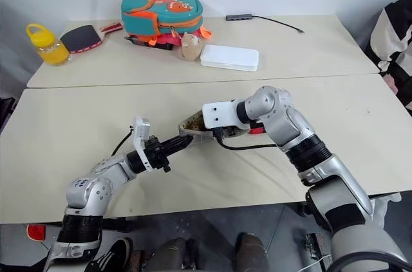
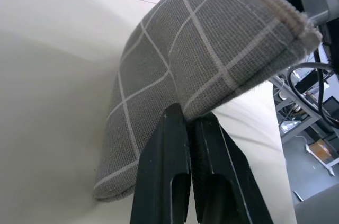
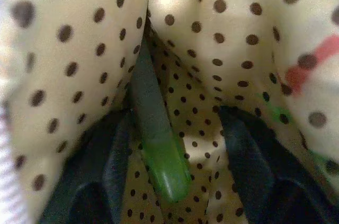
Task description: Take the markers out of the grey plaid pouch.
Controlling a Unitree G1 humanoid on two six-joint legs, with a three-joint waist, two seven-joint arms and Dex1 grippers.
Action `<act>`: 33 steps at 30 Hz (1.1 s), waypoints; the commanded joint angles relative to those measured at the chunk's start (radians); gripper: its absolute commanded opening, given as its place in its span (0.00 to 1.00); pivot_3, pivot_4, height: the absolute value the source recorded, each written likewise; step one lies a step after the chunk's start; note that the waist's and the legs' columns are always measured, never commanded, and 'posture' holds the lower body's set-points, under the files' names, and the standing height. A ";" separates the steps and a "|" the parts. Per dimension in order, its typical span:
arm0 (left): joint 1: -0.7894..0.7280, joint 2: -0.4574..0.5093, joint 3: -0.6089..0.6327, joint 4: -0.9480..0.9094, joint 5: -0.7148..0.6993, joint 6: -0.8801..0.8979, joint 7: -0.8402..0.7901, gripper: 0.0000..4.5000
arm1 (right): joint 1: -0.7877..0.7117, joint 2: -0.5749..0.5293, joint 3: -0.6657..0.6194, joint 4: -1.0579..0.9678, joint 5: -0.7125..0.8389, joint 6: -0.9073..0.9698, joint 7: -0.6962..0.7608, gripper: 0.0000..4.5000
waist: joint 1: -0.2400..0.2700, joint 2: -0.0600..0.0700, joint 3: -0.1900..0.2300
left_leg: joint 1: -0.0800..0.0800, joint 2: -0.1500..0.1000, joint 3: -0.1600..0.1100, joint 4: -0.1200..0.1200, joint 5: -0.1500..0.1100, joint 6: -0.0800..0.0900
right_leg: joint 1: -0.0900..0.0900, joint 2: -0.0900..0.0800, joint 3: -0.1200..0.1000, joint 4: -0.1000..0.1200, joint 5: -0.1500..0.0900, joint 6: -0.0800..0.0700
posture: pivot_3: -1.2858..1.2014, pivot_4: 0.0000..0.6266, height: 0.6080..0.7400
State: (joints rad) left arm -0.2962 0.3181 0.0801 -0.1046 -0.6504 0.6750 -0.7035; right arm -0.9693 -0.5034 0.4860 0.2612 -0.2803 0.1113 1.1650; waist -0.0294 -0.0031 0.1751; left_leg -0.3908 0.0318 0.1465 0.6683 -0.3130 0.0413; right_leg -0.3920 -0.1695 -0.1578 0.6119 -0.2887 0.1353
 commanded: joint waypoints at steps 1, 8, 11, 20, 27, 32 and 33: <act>0.006 -0.008 0.004 -0.041 -0.035 -0.001 -0.016 0.00 | -0.003 0.013 0.008 0.013 -0.019 -0.025 -0.018 0.58 | 0.000 0.000 0.000 | 0.000 0.000 0.000 0.000 0.000 0.000 | 0.000 0.000 0.000 0.000 0.000 0.000 | 0.52 0.24 1.00; 0.008 -0.011 -0.003 -0.044 -0.028 -0.003 -0.016 0.00 | 0.023 0.036 0.034 0.076 -0.063 -0.059 -0.052 0.58 | -0.002 0.000 0.000 | 0.000 0.000 0.000 0.000 0.000 0.000 | 0.000 0.000 0.000 0.000 0.000 0.000 | 0.52 0.24 1.00; 0.006 -0.012 -0.004 -0.045 -0.029 -0.004 -0.015 0.00 | 0.033 0.042 0.037 0.087 -0.070 -0.066 -0.051 0.58 | -0.002 0.000 0.000 | 0.000 0.000 0.000 0.000 0.000 0.000 | 0.000 0.000 0.000 0.000 0.000 0.000 | 0.52 0.24 1.00; 0.008 -0.018 -0.009 -0.047 -0.019 -0.015 -0.007 0.00 | 0.055 0.069 0.023 0.089 -0.075 -0.085 -0.072 0.39 | -0.007 0.000 0.000 | 0.002 0.001 0.000 0.000 0.001 -0.001 | 0.001 0.001 0.001 0.001 0.000 -0.001 | 0.52 0.24 1.00; 0.010 -0.022 0.001 -0.039 -0.007 -0.046 0.009 0.00 | 0.070 -0.001 -0.046 -0.087 -0.021 -0.021 -0.003 0.10 | -0.001 0.000 0.000 | 0.001 0.001 0.000 0.000 0.001 -0.001 | 0.000 0.001 0.001 0.000 0.000 -0.001 | 0.52 0.24 1.00; 0.006 -0.018 -0.006 -0.026 0.019 -0.076 0.013 0.00 | 0.070 -0.034 -0.120 -0.205 0.066 0.059 0.034 0.10 | 0.002 0.000 0.000 | 0.000 0.000 0.000 0.000 0.001 -0.001 | 0.000 0.001 0.000 -0.001 0.000 -0.001 | 0.52 0.24 1.00; 0.004 -0.017 -0.009 -0.022 0.026 -0.085 0.014 0.00 | 0.068 -0.038 -0.127 -0.219 0.078 0.074 0.040 0.10 | 0.002 0.000 0.000 | 0.000 0.000 0.000 0.000 0.001 -0.001 | 0.000 0.001 0.000 -0.001 0.000 -0.001 | 0.52 0.24 1.00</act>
State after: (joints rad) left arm -0.2966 0.2953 0.0680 -0.1172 -0.6433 0.6063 -0.6966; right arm -0.8835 -0.5356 0.4290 0.1272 -0.2679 0.1664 1.1956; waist -0.0277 -0.0032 0.1751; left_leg -0.3909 0.0324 0.1461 0.6679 -0.3124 0.0401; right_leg -0.3921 -0.1688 -0.1574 0.6111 -0.2890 0.1347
